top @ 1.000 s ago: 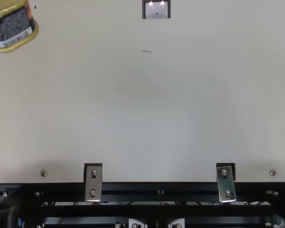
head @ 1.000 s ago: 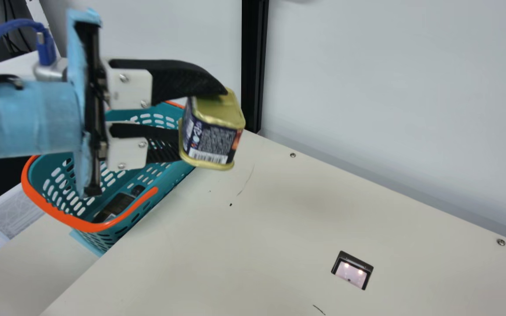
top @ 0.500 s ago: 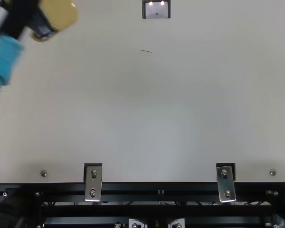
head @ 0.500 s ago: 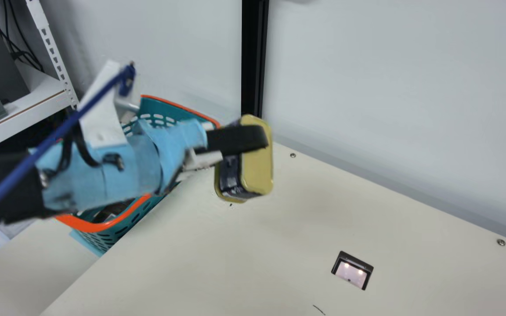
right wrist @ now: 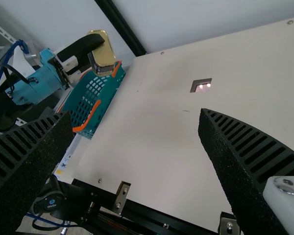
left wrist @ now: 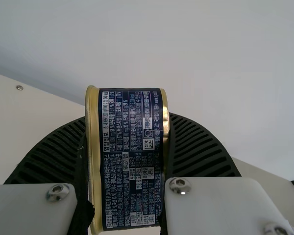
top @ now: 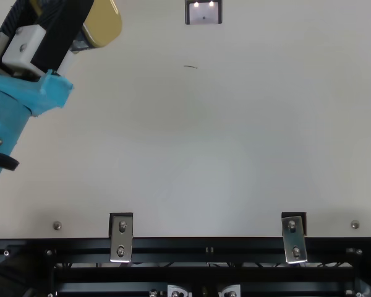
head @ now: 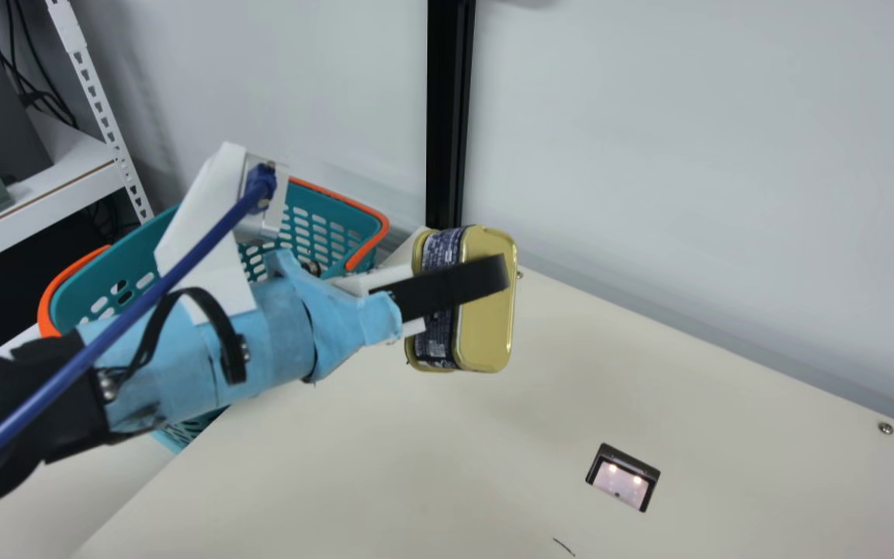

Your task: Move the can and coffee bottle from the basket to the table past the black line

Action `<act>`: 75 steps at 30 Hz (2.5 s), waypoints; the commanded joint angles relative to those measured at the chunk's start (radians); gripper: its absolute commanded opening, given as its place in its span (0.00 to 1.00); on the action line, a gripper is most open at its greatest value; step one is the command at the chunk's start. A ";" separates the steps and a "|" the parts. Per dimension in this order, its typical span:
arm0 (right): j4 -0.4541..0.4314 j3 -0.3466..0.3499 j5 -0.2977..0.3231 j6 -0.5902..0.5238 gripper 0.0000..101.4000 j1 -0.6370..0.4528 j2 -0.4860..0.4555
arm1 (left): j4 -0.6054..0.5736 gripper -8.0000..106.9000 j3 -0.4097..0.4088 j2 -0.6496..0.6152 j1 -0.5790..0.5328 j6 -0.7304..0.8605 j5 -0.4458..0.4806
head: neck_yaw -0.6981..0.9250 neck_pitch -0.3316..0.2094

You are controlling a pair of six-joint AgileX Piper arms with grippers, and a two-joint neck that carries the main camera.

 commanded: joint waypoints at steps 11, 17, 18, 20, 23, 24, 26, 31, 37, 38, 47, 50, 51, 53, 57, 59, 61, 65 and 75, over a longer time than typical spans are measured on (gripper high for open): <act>0.000 0.000 0.000 0.000 1.00 0.000 0.000 | 0.075 0.16 0.049 0.038 -0.126 0.005 -0.132 | 0.010 -0.031; 0.000 0.000 0.000 0.000 1.00 0.000 0.000 | 0.149 0.16 0.105 0.080 -0.218 -0.036 -0.250 | 0.008 -0.030; 0.000 0.000 0.000 0.000 1.00 0.000 0.000 | 0.166 0.16 0.115 0.088 -0.228 -0.050 -0.268 | 0.001 -0.027; 0.000 0.000 0.000 0.000 1.00 0.000 0.000 | 0.160 0.16 0.116 0.089 -0.225 -0.048 -0.252 | -0.022 -0.017; 0.000 0.000 0.000 0.000 1.00 0.000 0.000 | 0.180 0.16 0.122 0.096 -0.235 -0.063 -0.278 | -0.078 -0.001; 0.000 0.000 0.000 0.000 1.00 0.000 0.000 | 0.180 0.16 0.122 0.096 -0.233 -0.063 -0.288 | -0.104 0.003; 0.000 0.000 0.000 0.000 1.00 0.000 0.000 | 0.180 0.16 0.122 0.096 -0.233 -0.063 -0.281 | -0.157 0.010; 0.000 0.000 0.000 0.000 1.00 0.000 0.000 | 0.180 0.16 0.122 0.096 -0.233 -0.063 -0.287 | -0.277 0.028; 0.000 0.000 0.000 0.000 1.00 0.000 0.000 | 0.180 0.16 0.122 0.096 -0.233 -0.063 -0.285 | -0.371 0.062; 0.000 0.000 0.000 0.000 1.00 0.000 0.000 | 0.180 0.16 0.122 0.096 -0.233 -0.063 -0.285 | -0.383 0.070; 0.000 0.000 0.000 0.000 1.00 0.000 0.000 | 0.180 0.16 0.122 0.096 -0.233 -0.063 -0.285 | -0.440 0.114; 0.000 0.000 0.000 0.000 1.00 0.000 0.000 | 0.180 0.16 0.122 0.096 -0.233 -0.063 -0.285 | -0.440 0.114; 0.000 0.000 0.000 0.000 1.00 0.000 0.000 | 0.180 0.16 0.122 0.096 -0.233 -0.063 -0.285 | -0.440 0.114; 0.000 0.000 0.000 0.000 1.00 0.000 0.000 | 0.180 0.16 0.122 0.096 -0.233 -0.063 -0.285 | -0.440 0.114; 0.000 0.000 0.000 0.000 1.00 0.000 0.000 | 0.180 0.16 0.122 0.096 -0.233 -0.063 -0.285 | -0.440 0.114; 0.000 0.000 0.000 0.000 1.00 0.000 0.000 | 0.180 0.16 0.122 0.096 -0.233 -0.063 -0.285 | -0.440 0.114; 0.000 0.000 0.000 0.000 1.00 0.000 0.000 | 0.184 0.16 0.122 0.100 -0.235 -0.065 -0.291 | -0.440 0.114; 0.000 0.000 0.000 0.000 1.00 0.000 0.000 | 0.215 0.16 0.126 0.141 -0.256 -0.080 -0.345 | -0.440 0.114; 0.000 0.000 0.000 0.000 1.00 0.000 0.000 | 0.382 0.16 0.119 0.350 -0.295 -0.171 -0.562 | -0.440 0.114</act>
